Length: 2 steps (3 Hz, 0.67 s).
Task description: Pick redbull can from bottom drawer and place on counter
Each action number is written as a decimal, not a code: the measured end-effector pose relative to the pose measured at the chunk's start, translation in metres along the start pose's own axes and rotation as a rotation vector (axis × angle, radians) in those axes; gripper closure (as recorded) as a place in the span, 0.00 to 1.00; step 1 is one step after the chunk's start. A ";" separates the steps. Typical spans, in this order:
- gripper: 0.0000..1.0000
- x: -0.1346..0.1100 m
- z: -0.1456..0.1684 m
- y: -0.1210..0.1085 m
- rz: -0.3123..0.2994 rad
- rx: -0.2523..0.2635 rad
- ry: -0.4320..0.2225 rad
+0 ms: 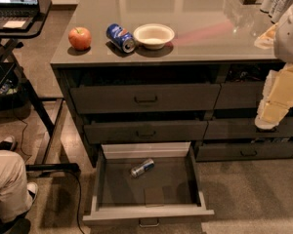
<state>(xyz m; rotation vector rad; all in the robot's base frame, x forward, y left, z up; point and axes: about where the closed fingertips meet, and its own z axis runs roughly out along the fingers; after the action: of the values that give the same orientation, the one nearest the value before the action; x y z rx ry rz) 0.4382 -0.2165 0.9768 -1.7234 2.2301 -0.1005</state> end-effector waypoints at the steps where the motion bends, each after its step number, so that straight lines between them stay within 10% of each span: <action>1: 0.00 0.000 0.000 0.000 0.000 0.000 0.000; 2: 0.00 -0.005 0.006 -0.001 0.031 0.013 -0.031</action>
Offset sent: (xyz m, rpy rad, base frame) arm 0.0098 0.0117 -0.0179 0.0897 -0.0219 -0.0607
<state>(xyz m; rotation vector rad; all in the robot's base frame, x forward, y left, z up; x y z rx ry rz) 0.4419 -0.2113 0.9719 -1.6721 2.2277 -0.0806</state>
